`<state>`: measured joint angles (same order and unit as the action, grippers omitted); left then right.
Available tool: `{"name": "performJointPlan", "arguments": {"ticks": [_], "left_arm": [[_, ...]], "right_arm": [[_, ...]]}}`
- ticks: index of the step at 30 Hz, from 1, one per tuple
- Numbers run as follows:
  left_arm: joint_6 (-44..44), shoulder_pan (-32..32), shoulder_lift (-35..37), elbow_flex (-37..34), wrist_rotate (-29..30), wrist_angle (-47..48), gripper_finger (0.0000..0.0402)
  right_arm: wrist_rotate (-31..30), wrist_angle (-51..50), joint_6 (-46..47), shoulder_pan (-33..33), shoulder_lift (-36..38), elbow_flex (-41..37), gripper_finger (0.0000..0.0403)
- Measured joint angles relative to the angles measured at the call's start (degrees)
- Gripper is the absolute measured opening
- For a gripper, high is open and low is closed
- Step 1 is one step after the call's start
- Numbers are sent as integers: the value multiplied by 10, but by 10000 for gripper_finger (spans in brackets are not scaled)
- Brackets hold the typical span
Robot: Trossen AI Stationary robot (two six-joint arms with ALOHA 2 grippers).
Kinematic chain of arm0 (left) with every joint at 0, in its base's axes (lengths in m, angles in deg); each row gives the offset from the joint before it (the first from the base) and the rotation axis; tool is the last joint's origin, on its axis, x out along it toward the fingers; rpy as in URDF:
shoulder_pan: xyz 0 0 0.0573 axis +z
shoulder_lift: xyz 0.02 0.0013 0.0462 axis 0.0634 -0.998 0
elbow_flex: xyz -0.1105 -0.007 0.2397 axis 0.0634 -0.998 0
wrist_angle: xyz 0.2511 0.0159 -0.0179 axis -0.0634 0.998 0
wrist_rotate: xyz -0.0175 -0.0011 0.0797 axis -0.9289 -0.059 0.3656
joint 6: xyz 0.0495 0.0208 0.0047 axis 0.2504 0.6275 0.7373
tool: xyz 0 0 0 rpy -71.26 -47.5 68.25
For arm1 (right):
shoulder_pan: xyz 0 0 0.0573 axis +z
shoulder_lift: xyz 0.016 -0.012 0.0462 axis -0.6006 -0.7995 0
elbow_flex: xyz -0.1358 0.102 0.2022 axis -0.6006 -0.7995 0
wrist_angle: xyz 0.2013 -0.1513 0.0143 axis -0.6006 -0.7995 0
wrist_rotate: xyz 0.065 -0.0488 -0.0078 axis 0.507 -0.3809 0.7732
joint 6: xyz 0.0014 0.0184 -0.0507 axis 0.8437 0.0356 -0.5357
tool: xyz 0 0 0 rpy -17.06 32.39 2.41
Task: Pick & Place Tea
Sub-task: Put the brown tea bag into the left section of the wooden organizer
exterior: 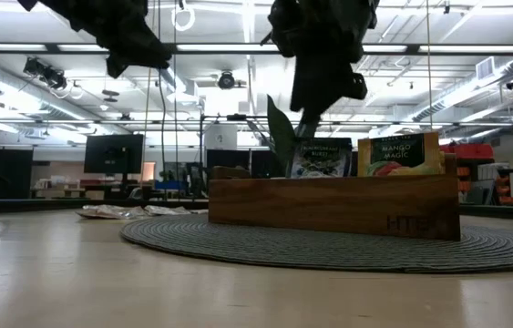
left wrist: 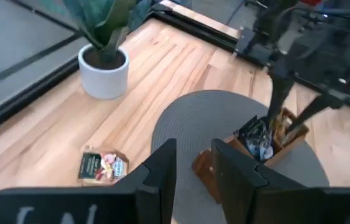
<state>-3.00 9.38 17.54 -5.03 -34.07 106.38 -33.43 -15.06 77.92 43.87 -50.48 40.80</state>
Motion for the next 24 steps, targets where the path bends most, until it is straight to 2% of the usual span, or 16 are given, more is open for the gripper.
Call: {"name": "performJointPlan", "arguments": {"ticks": [3, 7, 12, 19, 24], "left_arm": [[-26, 16, -26, 1, -27, 3, 103], [-50, 42, -67, 0, -97, -2, 107], [-61, 77, -121, 0, -169, -3, 145], [-51, 133, -211, 1, -191, -10, 235], [-17, 166, -287, 0, -193, -24, 253]], "right_arm": [[-22, 4, 21, -2, 13, 0, 151], [-27, 10, 44, -4, 23, -1, 150], [-34, 32, 61, -4, 36, -1, 150], [-45, 45, 106, -1, 39, -1, 150], [-43, 62, 111, 8, 40, -1, 150]]}}
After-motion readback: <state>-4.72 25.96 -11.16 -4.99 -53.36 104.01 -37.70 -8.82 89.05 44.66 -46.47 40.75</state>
